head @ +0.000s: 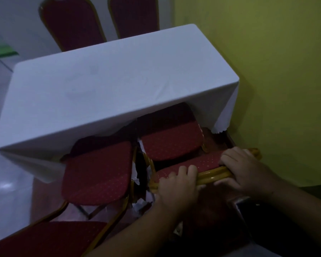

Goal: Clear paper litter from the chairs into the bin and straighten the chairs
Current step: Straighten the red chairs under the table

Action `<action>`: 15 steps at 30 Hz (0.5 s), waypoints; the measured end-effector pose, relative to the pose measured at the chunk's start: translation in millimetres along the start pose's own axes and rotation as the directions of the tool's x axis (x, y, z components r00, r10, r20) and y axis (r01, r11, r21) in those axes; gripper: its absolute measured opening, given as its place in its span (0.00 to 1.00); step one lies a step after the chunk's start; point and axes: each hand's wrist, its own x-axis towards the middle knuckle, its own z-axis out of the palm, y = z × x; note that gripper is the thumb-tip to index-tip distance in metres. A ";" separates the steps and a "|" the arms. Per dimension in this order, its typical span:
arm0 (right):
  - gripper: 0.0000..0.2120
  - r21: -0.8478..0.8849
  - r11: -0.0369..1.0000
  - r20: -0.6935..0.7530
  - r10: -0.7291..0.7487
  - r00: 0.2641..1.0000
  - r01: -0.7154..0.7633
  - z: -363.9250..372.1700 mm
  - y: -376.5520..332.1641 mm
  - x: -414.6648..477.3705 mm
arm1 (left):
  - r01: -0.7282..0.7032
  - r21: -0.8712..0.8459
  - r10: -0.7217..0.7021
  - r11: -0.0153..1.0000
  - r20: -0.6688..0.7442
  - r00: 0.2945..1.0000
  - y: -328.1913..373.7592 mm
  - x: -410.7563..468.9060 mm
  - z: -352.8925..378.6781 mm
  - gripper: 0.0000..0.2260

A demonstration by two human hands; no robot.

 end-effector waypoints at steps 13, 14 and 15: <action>0.32 -0.039 0.997 -0.058 0.059 0.997 -0.061 11.4 11.3 56.1 | 0.063 -0.021 -0.066 0.998 -0.217 0.974 -26.8 32.6 -16.0 0.14; 0.33 -0.040 0.997 -0.059 0.066 0.996 -0.068 11.9 12.4 59.3 | 0.069 -0.023 -0.073 0.997 -0.230 0.970 -27.8 35.0 -16.9 0.14; 0.34 -0.035 0.997 -0.059 0.074 0.996 -0.076 12.1 13.5 62.4 | 0.074 -0.023 -0.077 0.997 -0.241 0.968 -28.7 37.2 -18.1 0.13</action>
